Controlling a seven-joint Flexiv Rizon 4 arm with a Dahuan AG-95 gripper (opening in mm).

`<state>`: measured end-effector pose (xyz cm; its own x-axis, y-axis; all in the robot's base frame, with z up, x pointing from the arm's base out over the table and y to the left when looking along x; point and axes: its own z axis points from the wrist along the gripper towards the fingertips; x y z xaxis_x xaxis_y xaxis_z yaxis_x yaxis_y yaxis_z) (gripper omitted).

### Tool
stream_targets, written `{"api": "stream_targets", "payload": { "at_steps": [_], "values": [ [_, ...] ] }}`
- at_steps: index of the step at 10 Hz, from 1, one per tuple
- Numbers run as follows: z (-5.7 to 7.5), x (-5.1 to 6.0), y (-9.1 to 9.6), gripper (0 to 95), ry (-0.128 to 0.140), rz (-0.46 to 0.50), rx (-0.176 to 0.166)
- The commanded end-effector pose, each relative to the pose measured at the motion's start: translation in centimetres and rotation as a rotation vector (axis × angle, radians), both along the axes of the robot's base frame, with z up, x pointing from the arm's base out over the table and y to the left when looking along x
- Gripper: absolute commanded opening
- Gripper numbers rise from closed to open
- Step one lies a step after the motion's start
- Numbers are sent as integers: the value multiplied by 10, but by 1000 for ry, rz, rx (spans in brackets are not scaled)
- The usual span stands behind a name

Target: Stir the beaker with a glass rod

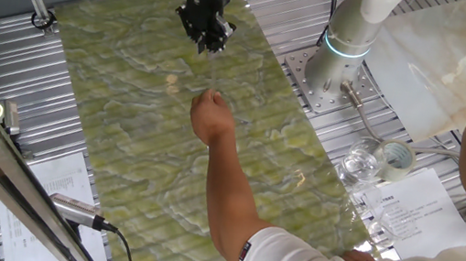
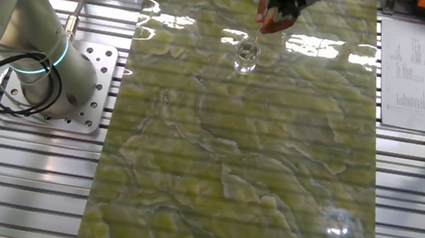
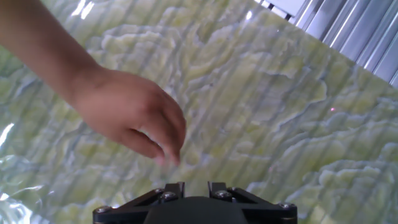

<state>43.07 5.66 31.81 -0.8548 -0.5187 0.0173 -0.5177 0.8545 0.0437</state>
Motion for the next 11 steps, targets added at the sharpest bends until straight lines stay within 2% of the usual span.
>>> {"api": "stream_targets", "payload": {
  "at_steps": [1,7,11],
  "values": [
    [2,-4,9,190,-3,-17,8],
    [1,-7,30,190,-1,-28,1],
    [-2,-7,33,190,21,-18,-2]
  ]
}}
